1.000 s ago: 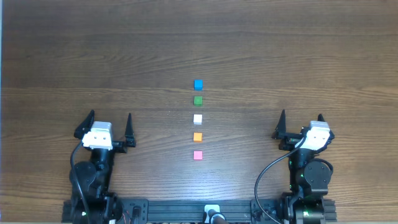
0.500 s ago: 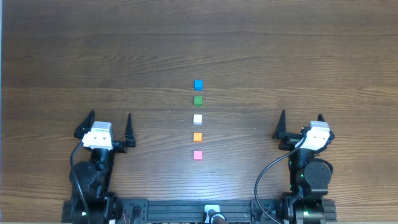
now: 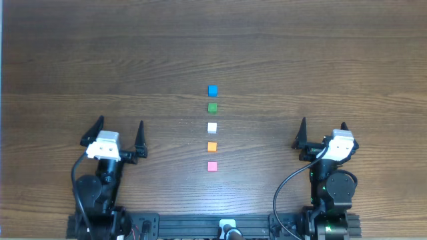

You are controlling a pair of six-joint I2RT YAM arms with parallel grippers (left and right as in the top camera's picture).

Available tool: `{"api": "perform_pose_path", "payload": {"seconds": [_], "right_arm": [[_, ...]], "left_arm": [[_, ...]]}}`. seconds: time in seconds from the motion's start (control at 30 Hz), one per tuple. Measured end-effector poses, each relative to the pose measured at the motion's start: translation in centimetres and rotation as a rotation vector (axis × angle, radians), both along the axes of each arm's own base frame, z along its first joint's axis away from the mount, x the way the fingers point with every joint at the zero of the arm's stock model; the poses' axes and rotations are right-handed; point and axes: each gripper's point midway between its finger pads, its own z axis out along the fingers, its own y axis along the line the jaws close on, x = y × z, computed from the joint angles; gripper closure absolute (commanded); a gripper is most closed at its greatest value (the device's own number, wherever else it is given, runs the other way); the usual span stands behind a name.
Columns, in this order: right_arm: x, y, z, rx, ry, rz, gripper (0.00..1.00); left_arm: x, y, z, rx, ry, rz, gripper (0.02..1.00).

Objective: Stack Cubes

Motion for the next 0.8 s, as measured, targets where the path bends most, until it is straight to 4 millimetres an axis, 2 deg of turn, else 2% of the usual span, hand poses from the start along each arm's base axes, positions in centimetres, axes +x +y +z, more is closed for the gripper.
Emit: {"api": "perform_pose_path", "payload": {"seconds": [0.03,0.1,0.27,0.37,0.43,0.57,0.67,0.8], "right_arm": [[0.0,0.0,0.0,0.0,0.0,0.0,0.007],[0.0,0.0,0.0,0.0,0.0,0.001,0.009],[0.0,0.1,0.0,0.001,0.0,0.004,0.007],[0.0,0.1,0.0,0.0,0.0,0.004,0.007],[0.0,0.1,0.0,0.0,0.0,0.004,0.009],[0.0,0.1,0.0,0.0,0.0,0.004,0.009],[0.0,0.1,0.0,0.0,0.0,0.004,0.007],[0.0,0.1,0.0,-0.001,-0.001,0.005,0.009]], "left_arm": [[-0.2,-0.1,0.2,-0.014,0.028,-0.003,0.018],[-0.8,-0.2,1.8,-0.038,0.048,-0.008,0.023],[-3.8,-0.6,10.7,-0.12,0.042,-0.027,0.018],[-5.6,-1.4,14.4,-0.169,0.09,-0.071,0.02],[-6.3,-2.4,15.4,-0.197,0.152,-0.121,0.02],[-6.4,-5.9,16.7,-0.243,0.311,-0.299,0.018],[-6.3,-9.4,16.7,-0.246,0.44,-0.462,0.018],[-6.9,-16.0,15.1,-0.189,0.63,-0.725,0.018]]}}
